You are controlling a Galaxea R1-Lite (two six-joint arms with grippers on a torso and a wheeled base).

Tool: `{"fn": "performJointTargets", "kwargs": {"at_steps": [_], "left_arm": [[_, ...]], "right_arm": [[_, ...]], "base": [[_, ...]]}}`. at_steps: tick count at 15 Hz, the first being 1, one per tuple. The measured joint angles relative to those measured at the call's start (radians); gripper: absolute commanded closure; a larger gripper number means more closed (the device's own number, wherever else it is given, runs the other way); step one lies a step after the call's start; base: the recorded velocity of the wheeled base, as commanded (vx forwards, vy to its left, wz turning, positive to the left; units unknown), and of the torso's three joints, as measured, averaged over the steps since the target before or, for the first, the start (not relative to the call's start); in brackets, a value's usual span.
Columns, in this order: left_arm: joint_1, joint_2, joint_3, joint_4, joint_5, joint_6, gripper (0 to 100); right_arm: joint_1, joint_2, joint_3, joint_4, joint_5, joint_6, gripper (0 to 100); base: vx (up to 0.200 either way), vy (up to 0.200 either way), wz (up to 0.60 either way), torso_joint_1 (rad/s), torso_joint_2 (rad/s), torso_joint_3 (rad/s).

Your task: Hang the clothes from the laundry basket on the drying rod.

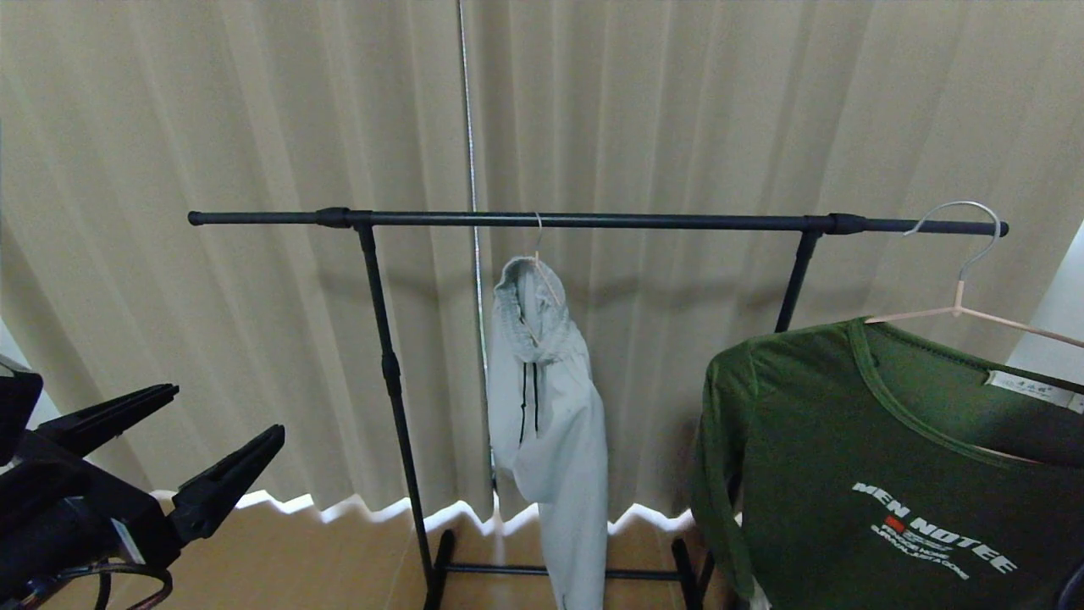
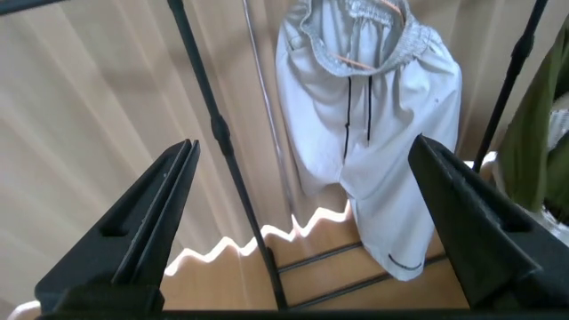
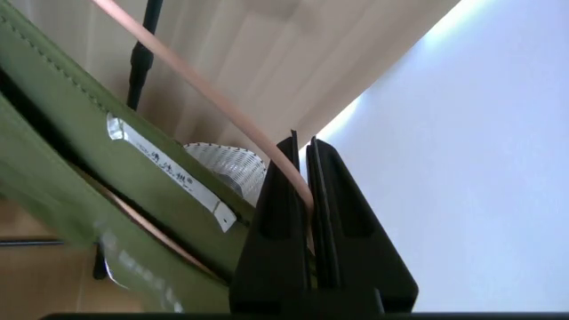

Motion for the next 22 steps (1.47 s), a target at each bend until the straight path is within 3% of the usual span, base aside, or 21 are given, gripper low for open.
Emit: {"fn": "performJointTargets", "kwargs": {"at_steps": [5,19,22], "left_arm": [[-0.007,-0.003,-0.003,0.000,-0.001,0.000,0],[-0.008,-0.006,0.010,0.000,-0.001,0.004,0],[-0.009,-0.005,0.011,0.000,-0.001,0.004,0]], "right_arm": [[0.004,-0.034,0.033,-0.009,-0.002,0.000,100],[0.008,-0.050,0.065,-0.007,0.006,0.000,100],[0.015,-0.043,0.067,-0.008,0.006,-0.001,100]], "base": [[0.000,0.000,0.00,0.000,0.00,0.000],[0.200,0.000,0.00,0.002,0.00,0.001],[0.000,0.000,0.00,0.000,0.00,0.000]]}}
